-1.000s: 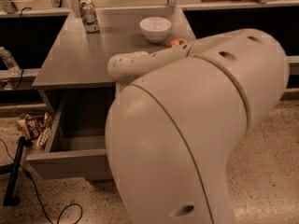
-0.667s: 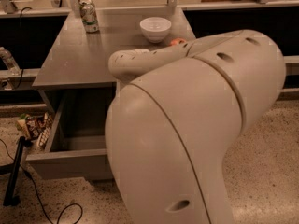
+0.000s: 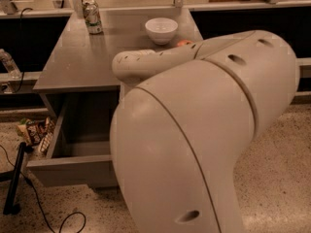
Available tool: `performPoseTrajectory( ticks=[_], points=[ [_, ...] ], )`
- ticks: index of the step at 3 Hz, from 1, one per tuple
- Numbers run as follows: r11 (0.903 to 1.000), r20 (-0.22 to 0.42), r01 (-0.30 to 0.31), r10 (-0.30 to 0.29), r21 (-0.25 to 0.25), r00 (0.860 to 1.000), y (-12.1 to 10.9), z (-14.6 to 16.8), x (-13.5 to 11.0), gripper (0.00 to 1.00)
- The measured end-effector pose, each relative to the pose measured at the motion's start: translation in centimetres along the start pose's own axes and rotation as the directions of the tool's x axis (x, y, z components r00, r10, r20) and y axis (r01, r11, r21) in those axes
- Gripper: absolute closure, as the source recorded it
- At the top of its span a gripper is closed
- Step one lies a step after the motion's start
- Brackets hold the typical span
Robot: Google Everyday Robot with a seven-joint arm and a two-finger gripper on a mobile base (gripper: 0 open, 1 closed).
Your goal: Place rxbar chocolate into top drawer
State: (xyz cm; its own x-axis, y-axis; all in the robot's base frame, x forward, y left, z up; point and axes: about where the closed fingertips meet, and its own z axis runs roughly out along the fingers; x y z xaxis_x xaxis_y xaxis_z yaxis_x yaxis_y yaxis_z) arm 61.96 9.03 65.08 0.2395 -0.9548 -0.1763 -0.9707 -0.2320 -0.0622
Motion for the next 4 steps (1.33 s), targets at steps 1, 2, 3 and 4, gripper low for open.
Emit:
performPoseTrajectory(
  ticks=[1,2,3,4],
  points=[
    [0.9983,-0.004,-0.017,0.017,0.055,1.000,0.8,-4.2,0.6,0.74],
    [0.9908,-0.010,-0.052,0.053,0.125,0.999,2.0,-9.6,1.1,0.98],
    [0.9822,0.013,-0.077,0.076,0.172,0.997,2.6,-13.7,1.2,1.00],
    [0.9790,0.024,-0.083,0.080,0.187,0.997,2.9,-15.0,1.3,0.80]
  ],
)
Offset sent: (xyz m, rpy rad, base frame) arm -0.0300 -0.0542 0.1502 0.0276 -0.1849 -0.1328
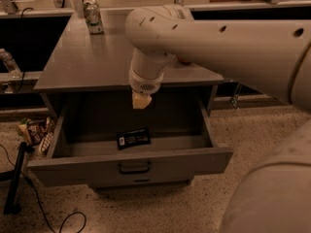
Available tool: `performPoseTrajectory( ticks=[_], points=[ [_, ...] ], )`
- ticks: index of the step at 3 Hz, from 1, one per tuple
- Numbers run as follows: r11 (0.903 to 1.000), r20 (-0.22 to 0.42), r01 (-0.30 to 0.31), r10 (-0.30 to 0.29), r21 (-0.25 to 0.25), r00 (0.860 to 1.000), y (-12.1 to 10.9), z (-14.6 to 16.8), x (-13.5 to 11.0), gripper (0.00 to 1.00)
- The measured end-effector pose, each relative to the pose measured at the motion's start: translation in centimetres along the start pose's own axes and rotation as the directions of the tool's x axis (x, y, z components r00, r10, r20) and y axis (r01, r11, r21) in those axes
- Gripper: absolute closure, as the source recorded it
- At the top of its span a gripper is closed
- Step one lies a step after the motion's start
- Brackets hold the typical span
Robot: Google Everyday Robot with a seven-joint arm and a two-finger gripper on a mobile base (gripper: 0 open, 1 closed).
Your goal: Place rxbar chocolate into top drawer
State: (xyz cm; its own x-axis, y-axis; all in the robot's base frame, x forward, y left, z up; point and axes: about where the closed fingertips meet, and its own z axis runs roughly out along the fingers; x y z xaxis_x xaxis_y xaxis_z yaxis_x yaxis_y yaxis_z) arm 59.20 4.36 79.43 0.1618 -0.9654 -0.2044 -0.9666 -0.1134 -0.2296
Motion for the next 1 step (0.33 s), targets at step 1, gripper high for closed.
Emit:
performPoseTrajectory(
  ticks=[1],
  points=[
    [1.0000,0.001,-0.001,0.001,0.002,1.000,0.02,-0.16,0.06,0.57]
  ],
)
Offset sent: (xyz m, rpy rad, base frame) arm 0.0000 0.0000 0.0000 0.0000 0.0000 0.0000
